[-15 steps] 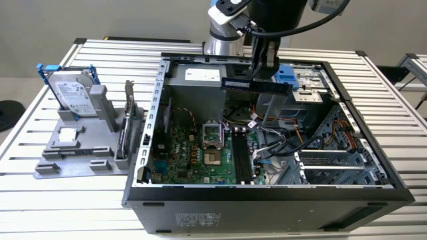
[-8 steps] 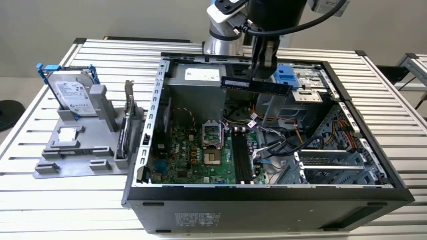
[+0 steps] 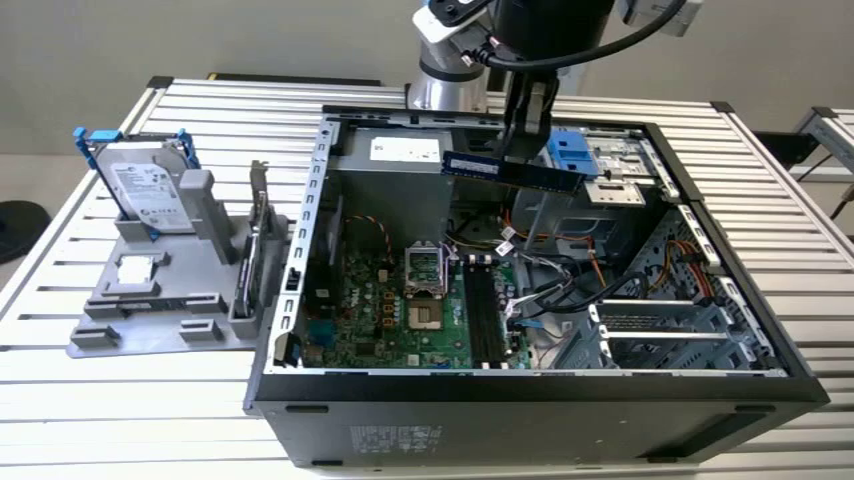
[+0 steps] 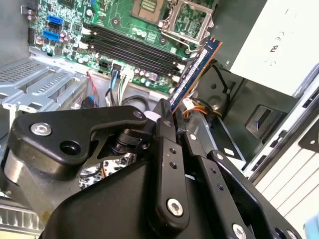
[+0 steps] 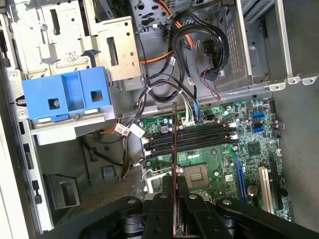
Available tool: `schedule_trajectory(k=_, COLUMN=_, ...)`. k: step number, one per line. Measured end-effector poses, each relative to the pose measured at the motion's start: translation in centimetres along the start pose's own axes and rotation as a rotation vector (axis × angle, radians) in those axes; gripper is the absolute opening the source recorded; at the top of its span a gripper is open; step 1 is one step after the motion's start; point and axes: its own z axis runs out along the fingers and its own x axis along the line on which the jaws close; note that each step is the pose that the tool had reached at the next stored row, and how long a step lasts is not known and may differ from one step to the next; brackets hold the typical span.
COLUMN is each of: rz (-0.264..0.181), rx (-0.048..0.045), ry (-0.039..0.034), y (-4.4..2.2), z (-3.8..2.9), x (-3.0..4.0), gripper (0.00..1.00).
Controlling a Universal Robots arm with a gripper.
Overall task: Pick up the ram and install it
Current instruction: 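Insert the ram into the slot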
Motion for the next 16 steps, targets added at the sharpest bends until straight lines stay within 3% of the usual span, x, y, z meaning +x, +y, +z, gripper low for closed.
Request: schedule_trajectory(k=16, rz=0.118, rx=0.0023, ry=-0.0010, y=0.00, z=0.00, x=0.00, gripper=0.00)
